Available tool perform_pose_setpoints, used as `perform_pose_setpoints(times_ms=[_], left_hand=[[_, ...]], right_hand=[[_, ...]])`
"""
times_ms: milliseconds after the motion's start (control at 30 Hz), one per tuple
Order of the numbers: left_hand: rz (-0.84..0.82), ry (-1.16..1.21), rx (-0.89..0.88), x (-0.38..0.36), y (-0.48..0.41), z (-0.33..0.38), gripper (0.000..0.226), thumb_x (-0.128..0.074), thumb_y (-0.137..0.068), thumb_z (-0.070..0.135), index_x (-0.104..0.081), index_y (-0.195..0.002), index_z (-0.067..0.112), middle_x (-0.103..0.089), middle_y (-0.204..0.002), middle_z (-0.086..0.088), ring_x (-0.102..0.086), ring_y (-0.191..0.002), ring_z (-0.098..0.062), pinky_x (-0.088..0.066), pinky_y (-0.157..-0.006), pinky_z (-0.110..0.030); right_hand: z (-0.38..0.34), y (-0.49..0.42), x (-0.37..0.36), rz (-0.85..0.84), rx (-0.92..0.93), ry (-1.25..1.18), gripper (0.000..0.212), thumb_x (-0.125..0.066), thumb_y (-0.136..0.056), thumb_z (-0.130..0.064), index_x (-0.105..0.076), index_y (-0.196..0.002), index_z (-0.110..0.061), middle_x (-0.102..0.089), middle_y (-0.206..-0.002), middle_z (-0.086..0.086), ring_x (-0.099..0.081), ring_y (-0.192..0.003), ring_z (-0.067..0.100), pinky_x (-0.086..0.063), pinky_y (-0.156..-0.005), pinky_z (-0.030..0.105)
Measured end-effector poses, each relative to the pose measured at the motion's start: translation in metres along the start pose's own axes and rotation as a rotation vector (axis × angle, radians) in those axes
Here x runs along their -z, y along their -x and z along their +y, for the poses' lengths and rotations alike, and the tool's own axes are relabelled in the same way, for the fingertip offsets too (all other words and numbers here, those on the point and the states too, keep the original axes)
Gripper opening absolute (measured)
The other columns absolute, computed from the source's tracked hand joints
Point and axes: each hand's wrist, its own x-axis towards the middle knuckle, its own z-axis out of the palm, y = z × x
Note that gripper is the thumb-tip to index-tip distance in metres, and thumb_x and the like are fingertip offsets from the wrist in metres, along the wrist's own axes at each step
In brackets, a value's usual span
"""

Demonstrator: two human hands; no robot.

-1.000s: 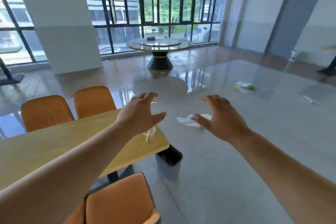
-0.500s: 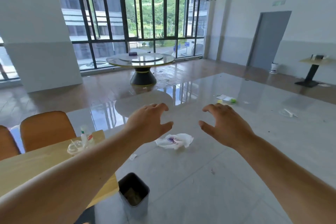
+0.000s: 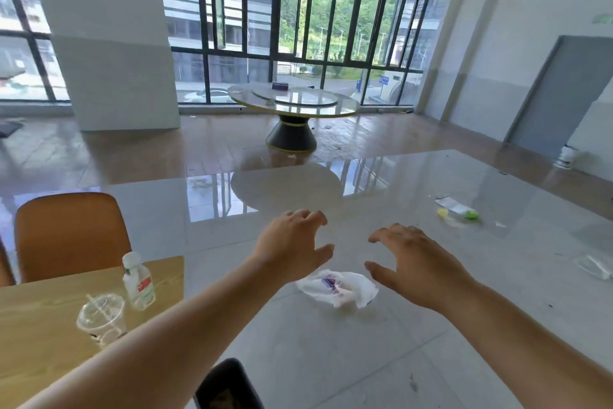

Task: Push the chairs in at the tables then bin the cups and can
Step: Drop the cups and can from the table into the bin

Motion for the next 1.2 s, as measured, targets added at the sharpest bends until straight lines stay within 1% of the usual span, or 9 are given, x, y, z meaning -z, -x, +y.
perform_pose_setpoints(times_ms=[133,367,467,633,733,900,1033,1100,1200], left_hand=[[0.026,-0.007,0.095,0.003,-0.062,-0.063,0.054,-0.065,-0.086,0.060,-0.058,-0.129,0.029,-0.066,-0.126,0.001,-0.059,-0.113,-0.023,-0.050,-0.087,-0.035],[0.093,-0.034,0.325,0.020,-0.090,-0.166,0.053,-0.070,-0.087,0.049,-0.059,-0.130,0.020,-0.064,-0.126,-0.010,-0.059,-0.114,-0.033,-0.052,-0.089,-0.045],[0.148,-0.110,0.529,0.030,-0.074,-0.222,0.052,-0.068,-0.088,0.048,-0.057,-0.131,0.021,-0.063,-0.126,-0.008,-0.057,-0.114,-0.032,-0.048,-0.085,-0.040],[0.183,-0.283,0.975,0.045,-0.002,-0.284,0.053,-0.064,-0.089,0.053,-0.057,-0.132,0.022,-0.061,-0.129,-0.004,-0.057,-0.117,-0.028,-0.050,-0.091,-0.042],[0.225,-0.322,1.261,0.039,0.056,-0.281,0.057,-0.062,-0.089,0.059,-0.056,-0.134,0.023,-0.059,-0.136,-0.001,-0.056,-0.122,-0.024,-0.046,-0.096,-0.038],[0.204,-0.261,1.701,-0.015,0.149,-0.231,0.087,-0.042,-0.075,0.089,-0.042,-0.141,0.032,-0.051,-0.144,0.001,-0.050,-0.128,-0.020,-0.045,-0.100,-0.039],[0.322,-0.128,2.026,-0.092,0.206,-0.187,0.111,-0.046,-0.056,0.104,-0.025,-0.146,0.042,-0.037,-0.153,0.006,-0.046,-0.132,-0.020,-0.047,-0.094,-0.043],[0.335,-0.064,2.105,-0.131,0.224,-0.179,0.121,-0.051,-0.049,0.105,-0.016,-0.149,0.045,-0.029,-0.158,0.007,-0.043,-0.135,-0.021,-0.048,-0.094,-0.045],[0.393,-0.011,2.097,-0.183,0.245,-0.190,0.131,-0.057,-0.048,0.104,-0.007,-0.153,0.044,-0.021,-0.163,0.005,-0.038,-0.141,-0.024,-0.045,-0.101,-0.048]], right_hand=[[0.008,-0.098,-0.012,-0.036,0.069,-0.017,0.047,-0.063,-0.092,-0.054,-0.057,-0.134,-0.032,-0.060,-0.135,-0.010,-0.051,-0.125,0.014,-0.043,-0.096,0.031],[-0.045,-0.243,-0.086,-0.183,0.303,-0.189,0.042,-0.077,-0.085,-0.033,-0.066,-0.124,-0.024,-0.069,-0.123,0.001,-0.063,-0.113,0.026,-0.047,-0.096,0.039],[-0.091,-0.306,-0.134,-0.238,0.493,-0.252,0.040,-0.082,-0.082,-0.023,-0.070,-0.119,-0.015,-0.070,-0.117,0.009,-0.064,-0.109,0.035,-0.044,-0.094,0.039],[-0.192,-0.381,-0.212,-0.366,0.881,-0.365,0.041,-0.074,-0.087,-0.035,-0.066,-0.124,-0.019,-0.067,-0.121,0.005,-0.060,-0.114,0.031,-0.043,-0.096,0.037],[-0.248,-0.390,-0.254,-0.548,1.062,-0.447,0.045,-0.070,-0.088,-0.041,-0.062,-0.128,-0.021,-0.064,-0.125,0.001,-0.059,-0.115,0.024,-0.047,-0.095,0.038],[-0.302,-0.354,-0.330,-0.815,1.298,-0.361,0.053,-0.062,-0.087,-0.056,-0.050,-0.134,-0.036,-0.058,-0.129,-0.008,-0.056,-0.117,0.016,-0.046,-0.083,0.031],[-0.318,-0.313,-0.389,-0.944,1.302,-0.344,0.085,-0.067,-0.087,-0.055,-0.022,-0.155,-0.031,-0.044,-0.151,0.000,-0.049,-0.132,0.024,-0.046,-0.099,0.038],[-0.325,-0.297,-0.416,-0.965,1.274,-0.334,0.097,-0.070,-0.088,-0.054,-0.008,-0.159,-0.031,-0.034,-0.159,0.005,-0.045,-0.136,0.029,-0.045,-0.106,0.048],[-0.336,-0.280,-0.457,-0.930,1.245,-0.359,0.099,-0.072,-0.088,-0.052,-0.004,-0.158,-0.035,-0.027,-0.163,0.005,-0.044,-0.138,0.032,-0.046,-0.106,0.053]])
